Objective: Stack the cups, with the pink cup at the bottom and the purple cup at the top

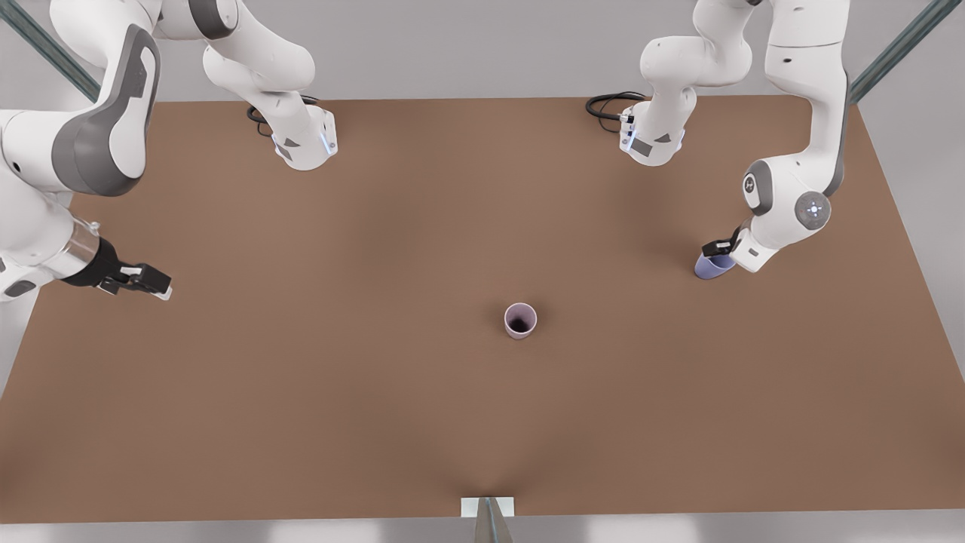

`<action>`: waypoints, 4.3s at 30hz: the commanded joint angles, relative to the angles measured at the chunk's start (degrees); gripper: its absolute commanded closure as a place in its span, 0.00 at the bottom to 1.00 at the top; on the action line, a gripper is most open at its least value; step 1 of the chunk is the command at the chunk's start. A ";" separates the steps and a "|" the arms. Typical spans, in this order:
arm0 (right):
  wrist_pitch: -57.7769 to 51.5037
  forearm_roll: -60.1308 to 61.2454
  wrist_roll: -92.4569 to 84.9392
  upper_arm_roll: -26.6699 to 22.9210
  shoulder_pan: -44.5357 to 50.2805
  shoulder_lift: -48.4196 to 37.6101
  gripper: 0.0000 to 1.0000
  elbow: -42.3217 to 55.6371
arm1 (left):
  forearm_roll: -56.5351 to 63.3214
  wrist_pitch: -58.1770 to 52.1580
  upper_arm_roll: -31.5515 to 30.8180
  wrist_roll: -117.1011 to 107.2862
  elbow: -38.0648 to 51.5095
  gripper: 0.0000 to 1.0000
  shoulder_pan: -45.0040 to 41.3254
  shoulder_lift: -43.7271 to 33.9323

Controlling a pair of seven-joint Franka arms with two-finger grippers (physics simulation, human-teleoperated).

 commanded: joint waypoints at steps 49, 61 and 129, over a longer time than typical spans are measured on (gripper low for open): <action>-3.36 -0.46 -3.86 0.26 0.07 -0.78 0.00 1.65 | -1.92 -16.53 -13.72 -17.12 18.94 0.79 -7.37 3.38; -3.19 -0.20 -4.04 0.26 0.07 -0.52 0.00 1.65 | -5.10 -19.35 -22.17 -53.34 59.20 0.79 -26.09 27.64; -3.45 -2.05 -3.86 -0.18 -0.37 -0.52 0.00 3.15 | -2.72 -14.34 -21.64 -55.63 61.58 0.10 -28.11 33.97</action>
